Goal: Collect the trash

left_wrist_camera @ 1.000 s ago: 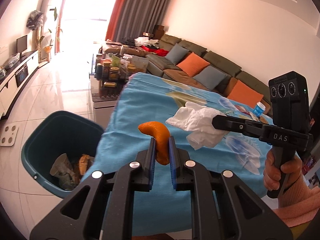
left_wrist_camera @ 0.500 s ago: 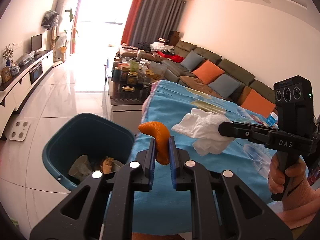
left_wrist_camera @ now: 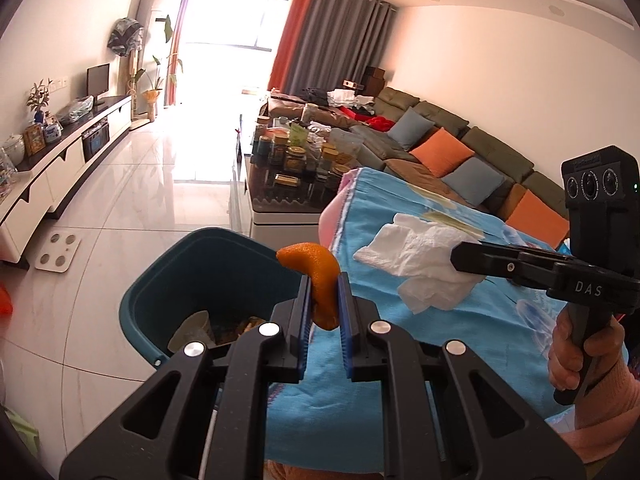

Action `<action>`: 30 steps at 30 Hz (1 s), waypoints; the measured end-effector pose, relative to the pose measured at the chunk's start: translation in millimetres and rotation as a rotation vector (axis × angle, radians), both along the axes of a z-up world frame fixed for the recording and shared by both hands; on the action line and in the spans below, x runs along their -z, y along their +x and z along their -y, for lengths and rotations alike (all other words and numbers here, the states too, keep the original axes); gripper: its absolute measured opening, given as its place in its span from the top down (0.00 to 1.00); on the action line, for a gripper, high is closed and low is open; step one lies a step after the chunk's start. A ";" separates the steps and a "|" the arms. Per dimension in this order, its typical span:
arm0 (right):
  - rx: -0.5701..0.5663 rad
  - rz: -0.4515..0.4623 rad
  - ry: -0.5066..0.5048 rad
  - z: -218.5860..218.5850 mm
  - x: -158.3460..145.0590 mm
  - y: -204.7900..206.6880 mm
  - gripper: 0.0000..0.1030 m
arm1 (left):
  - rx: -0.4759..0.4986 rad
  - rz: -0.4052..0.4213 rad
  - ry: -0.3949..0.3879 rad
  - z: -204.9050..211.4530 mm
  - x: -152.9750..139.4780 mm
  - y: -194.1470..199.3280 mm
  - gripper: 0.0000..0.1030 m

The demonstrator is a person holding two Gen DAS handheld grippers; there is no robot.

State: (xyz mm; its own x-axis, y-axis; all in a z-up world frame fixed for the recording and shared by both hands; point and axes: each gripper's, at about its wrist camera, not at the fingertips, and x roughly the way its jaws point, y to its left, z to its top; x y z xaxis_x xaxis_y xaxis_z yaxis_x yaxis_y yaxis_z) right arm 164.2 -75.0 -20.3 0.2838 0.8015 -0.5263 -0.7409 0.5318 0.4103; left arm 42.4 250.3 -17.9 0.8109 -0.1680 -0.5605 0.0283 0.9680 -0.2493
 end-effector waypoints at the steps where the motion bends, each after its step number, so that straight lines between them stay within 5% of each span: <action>1: -0.002 0.002 -0.002 -2.7 -0.5 0.6 0.96 | -0.006 -0.001 0.000 -2.4 0.2 -0.3 0.87; 30: -0.066 -0.071 -0.079 -77.9 19.6 38.0 0.96 | -0.098 -0.090 -0.015 -43.0 30.5 29.9 0.87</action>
State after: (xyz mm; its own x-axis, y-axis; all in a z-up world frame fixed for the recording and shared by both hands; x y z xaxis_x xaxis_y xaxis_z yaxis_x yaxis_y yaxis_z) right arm 202.2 3.0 -39.9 0.1916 0.7723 -0.6057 -0.7461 0.5156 0.4214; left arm 72.2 293.4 -48.4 0.7702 -0.0997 -0.6300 -0.0894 0.9611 -0.2615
